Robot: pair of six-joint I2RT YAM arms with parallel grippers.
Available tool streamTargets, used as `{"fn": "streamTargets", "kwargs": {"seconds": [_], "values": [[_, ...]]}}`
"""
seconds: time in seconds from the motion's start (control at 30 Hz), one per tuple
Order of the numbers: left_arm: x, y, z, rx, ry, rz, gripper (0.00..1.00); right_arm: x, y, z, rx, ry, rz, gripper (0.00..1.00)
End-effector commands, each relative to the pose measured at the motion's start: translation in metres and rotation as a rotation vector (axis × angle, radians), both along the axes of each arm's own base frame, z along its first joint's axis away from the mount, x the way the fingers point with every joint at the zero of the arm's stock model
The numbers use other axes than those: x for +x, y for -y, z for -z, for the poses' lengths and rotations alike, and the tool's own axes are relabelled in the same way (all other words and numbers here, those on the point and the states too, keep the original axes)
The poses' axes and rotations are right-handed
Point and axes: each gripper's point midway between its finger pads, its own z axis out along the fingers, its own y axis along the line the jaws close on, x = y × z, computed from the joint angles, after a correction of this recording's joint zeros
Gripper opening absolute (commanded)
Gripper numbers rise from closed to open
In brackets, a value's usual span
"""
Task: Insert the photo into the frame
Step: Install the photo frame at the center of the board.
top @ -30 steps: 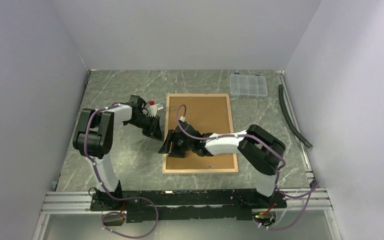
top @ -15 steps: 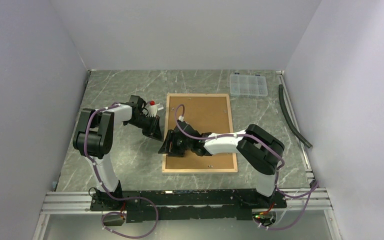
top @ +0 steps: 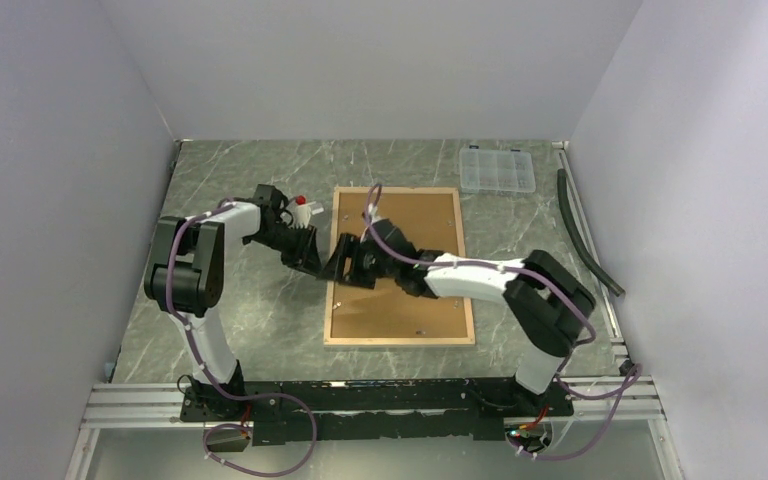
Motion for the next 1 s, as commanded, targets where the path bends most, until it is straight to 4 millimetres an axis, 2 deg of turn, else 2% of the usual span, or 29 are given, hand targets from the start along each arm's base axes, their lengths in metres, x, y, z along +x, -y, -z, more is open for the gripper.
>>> {"fn": "streamTargets", "kwargs": {"seconds": [0.0, 0.17, 0.27, 0.43, 0.63, 0.8, 0.97], "values": [[0.037, -0.008, -0.040, -0.056, 0.100, -0.048, 0.29, 0.049, 0.015, -0.089, 0.115, 0.198, 0.012, 0.71], [0.077, -0.009, -0.043, -0.058, 0.139, -0.101, 0.34, 0.098, 0.040, -0.092, 0.109, 0.216, 0.033, 0.73], [0.094, -0.004, -0.040, -0.088, 0.120, -0.124, 0.38, 0.128, 0.047, -0.078, 0.082, 0.197, 0.036, 0.73], [0.114, 0.004, -0.030, -0.128, 0.094, -0.143, 0.46, 0.167, 0.051, -0.056, 0.054, 0.171, 0.049, 0.73], [0.116, 0.011, -0.016, -0.148, 0.047, -0.151, 0.44, 0.189, 0.034, -0.029, 0.063, 0.114, 0.036, 0.72], [0.115, 0.013, -0.004, -0.149, 0.022, -0.153, 0.40, 0.197, 0.026, -0.006, 0.065, 0.065, 0.041, 0.71], [0.113, 0.013, 0.003, -0.147, 0.009, -0.153, 0.36, 0.201, 0.022, 0.009, 0.075, 0.031, 0.048, 0.70]]}}
